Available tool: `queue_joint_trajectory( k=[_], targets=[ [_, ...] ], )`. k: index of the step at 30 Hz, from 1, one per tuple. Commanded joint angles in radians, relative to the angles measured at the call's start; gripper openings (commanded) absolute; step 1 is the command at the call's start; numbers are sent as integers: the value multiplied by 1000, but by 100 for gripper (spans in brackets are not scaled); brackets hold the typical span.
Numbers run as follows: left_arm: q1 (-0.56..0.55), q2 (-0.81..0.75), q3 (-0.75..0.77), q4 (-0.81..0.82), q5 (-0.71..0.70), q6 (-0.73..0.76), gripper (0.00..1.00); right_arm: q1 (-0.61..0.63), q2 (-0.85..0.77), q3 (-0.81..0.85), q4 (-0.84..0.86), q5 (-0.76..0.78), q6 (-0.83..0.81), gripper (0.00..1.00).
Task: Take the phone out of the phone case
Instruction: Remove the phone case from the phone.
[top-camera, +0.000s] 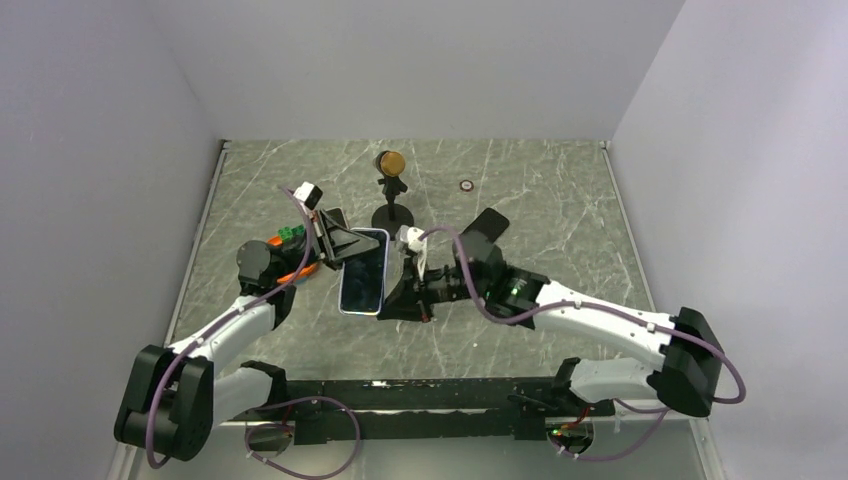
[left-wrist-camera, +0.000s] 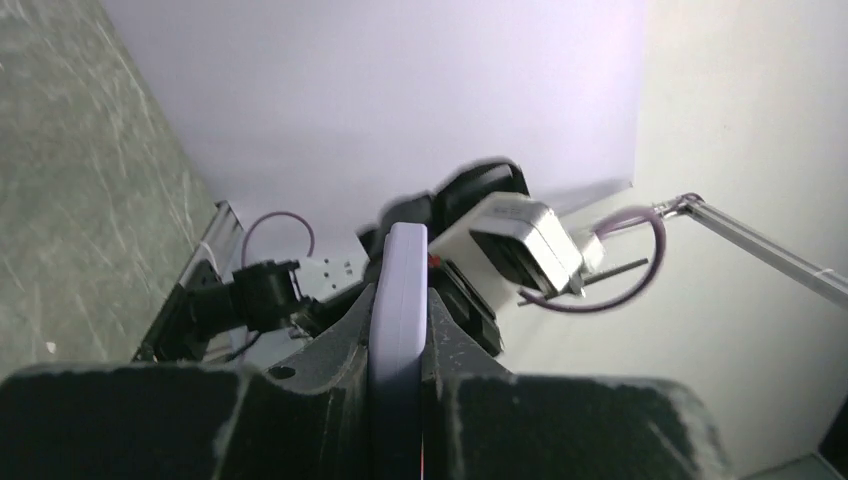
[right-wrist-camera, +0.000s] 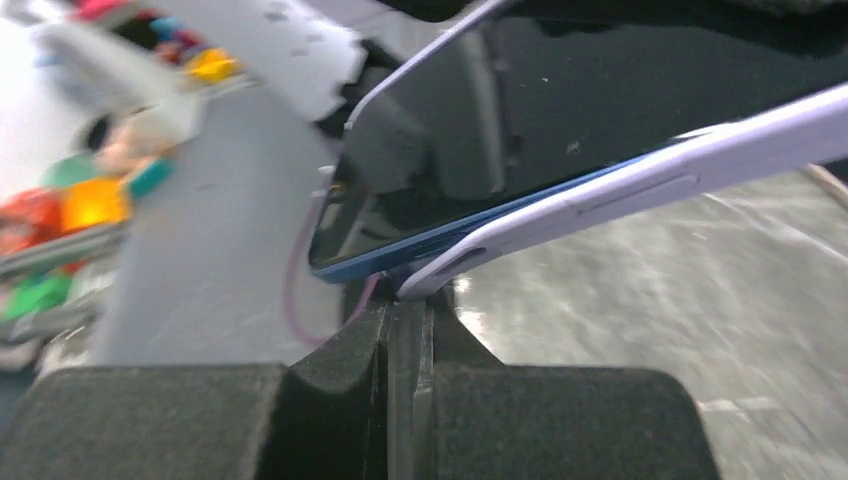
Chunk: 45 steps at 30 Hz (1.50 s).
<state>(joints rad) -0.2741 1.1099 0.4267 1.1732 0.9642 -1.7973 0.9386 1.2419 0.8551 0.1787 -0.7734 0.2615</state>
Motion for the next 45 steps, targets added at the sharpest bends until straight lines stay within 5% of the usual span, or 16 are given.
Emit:
queue_joint_trajectory(
  k=[1,7,12,15,20,27,45],
  targets=[
    [-45,-84,-23,-76,-71,-18,0,86,-29,56,-70,1143,-125,0],
    [-45,-207,-4,-404,-200,267,0,95,-126,-56,-101,945,139,0],
    [-45,-298,-44,-487,-364,348,0,95,-244,-210,8,790,320,42],
    [-45,-296,-71,-446,-399,313,0,80,-279,-283,119,662,428,52],
    [-45,-290,-79,-429,-417,332,0,4,-301,-327,293,455,648,51],
    [-45,-336,-90,-512,-464,391,0,2,-229,-321,459,340,826,34],
    [-45,-348,-105,-451,-468,345,0,3,-134,-330,460,335,839,37]
  ],
)
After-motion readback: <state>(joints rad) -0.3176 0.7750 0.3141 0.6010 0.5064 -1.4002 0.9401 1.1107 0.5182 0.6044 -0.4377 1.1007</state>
